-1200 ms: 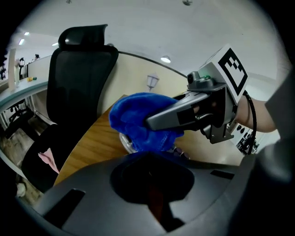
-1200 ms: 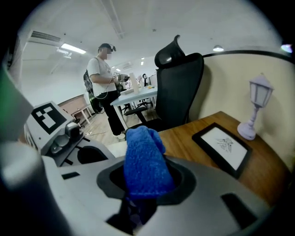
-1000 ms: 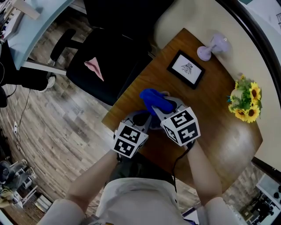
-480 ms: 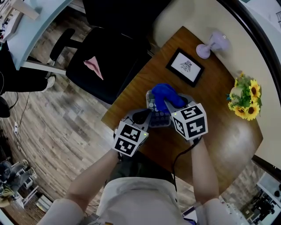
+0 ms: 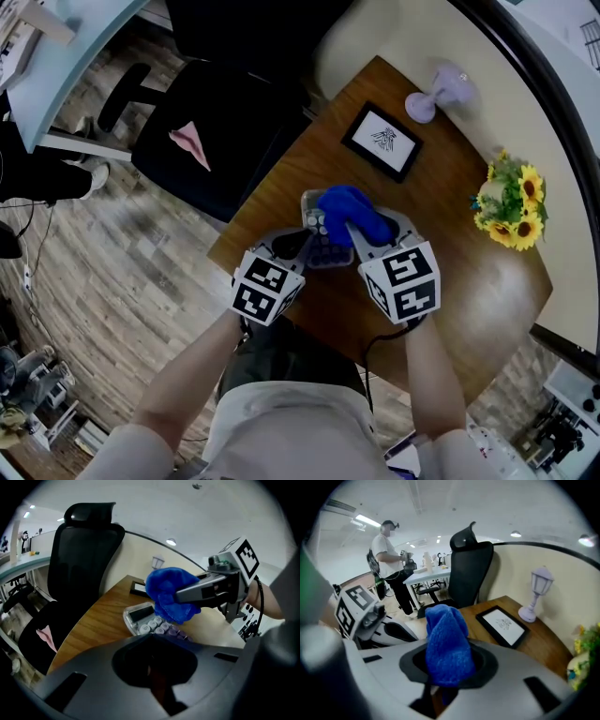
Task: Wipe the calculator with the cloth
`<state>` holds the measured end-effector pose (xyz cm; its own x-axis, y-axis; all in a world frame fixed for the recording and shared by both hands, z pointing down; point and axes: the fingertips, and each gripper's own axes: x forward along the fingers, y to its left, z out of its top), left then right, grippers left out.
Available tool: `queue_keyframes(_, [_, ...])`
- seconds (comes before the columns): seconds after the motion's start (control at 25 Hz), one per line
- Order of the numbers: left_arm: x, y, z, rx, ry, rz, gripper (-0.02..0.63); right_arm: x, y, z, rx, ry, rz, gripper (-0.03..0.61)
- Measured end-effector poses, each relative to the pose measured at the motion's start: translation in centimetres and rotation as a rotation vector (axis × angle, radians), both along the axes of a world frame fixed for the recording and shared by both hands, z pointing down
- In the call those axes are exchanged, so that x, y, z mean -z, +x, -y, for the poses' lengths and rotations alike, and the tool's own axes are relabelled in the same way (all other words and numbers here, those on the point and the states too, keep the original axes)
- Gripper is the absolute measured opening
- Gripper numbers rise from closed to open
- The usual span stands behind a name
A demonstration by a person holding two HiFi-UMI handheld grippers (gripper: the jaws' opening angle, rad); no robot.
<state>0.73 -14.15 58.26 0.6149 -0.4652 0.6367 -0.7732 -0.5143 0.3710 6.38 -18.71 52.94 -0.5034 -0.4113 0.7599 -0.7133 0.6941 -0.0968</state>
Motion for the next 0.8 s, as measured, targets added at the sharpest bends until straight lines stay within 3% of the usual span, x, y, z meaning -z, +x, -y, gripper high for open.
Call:
queue_keyframes(0.16, [-0.1, 0.0, -0.1, 0.001, -0.007, 0.003, 0.003, 0.3, -4.2, -1.9, 0.063, -0.07, 0.108, 0.103])
queue_keyframes(0.28, [0.0, 0.1, 0.0, -0.01, -0.007, 0.005, 0.003, -1.7, -5.6, -2.8, 0.083, -0.112, 0.092, 0.103])
queue_keyframes(0.52, [-0.3, 0.1, -0.1, -0.043, 0.012, 0.025, 0.003, -3.8, -5.1, -2.6, 0.096, -0.058, 0.012, 0.101])
queue_keyframes(0.8, [-0.2, 0.5, 0.1, -0.085, 0.042, 0.02, 0.003, -4.1, -3.0, -2.4, 0.008, -0.102, 0.047, 0.101])
